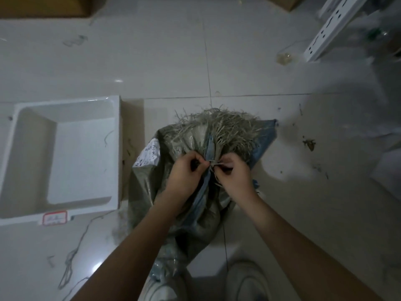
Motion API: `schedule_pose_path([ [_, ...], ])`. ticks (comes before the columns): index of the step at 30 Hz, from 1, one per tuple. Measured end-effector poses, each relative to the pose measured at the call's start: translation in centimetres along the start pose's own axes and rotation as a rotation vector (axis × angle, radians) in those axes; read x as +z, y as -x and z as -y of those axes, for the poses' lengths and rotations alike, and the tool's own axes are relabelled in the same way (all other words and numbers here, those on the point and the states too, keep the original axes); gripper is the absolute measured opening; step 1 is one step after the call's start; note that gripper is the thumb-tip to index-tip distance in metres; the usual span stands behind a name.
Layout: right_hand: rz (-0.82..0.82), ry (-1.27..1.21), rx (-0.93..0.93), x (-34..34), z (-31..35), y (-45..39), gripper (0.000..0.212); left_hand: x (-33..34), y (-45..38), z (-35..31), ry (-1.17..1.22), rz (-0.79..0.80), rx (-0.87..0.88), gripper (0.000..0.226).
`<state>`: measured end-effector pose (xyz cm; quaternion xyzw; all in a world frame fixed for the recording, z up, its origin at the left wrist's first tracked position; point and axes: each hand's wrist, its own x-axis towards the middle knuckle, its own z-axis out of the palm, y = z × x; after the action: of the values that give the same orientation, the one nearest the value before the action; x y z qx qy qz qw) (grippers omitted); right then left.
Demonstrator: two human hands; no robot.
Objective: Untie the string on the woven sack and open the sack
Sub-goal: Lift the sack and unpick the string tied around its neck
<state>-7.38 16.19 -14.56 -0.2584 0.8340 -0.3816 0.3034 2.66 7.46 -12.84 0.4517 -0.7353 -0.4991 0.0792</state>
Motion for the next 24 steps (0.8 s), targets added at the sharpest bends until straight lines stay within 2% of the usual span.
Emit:
schedule_pose_path([
  [4, -0.056, -0.016, -0.054, -1.6, 1.9, 1.2, 0.026, -1.8, 1.5, -2.5, -0.227, -0.184, 0.094, 0.018],
  [8, -0.137, 0.003, -0.195, -3.5, 5.3, 2.9, 0.017, -3.7, 2.6, -5.1, -0.232, -0.384, 0.282, 0.020],
  [13, -0.266, 0.106, -0.501, -5.8, 10.9, 4.7, 0.023, -6.1, 3.5, -8.8, -0.201, -0.439, 0.477, 0.028],
  [17, -0.307, 0.199, -0.607, -6.3, 13.9, 5.3, 0.025, -7.9, 3.6, -11.1, 0.050, -0.392, 0.375, 0.012],
  [20, -0.249, 0.378, -0.667, -5.6, 14.7, 5.6, 0.036, -8.4, 3.9, -12.1, 0.250, -0.319, 0.316, 0.020],
  [24, -0.136, 0.513, -0.535, -4.1, 13.6, 5.0, 0.048, -8.9, 3.5, -11.7, 0.504, -0.220, 0.078, 0.005],
])
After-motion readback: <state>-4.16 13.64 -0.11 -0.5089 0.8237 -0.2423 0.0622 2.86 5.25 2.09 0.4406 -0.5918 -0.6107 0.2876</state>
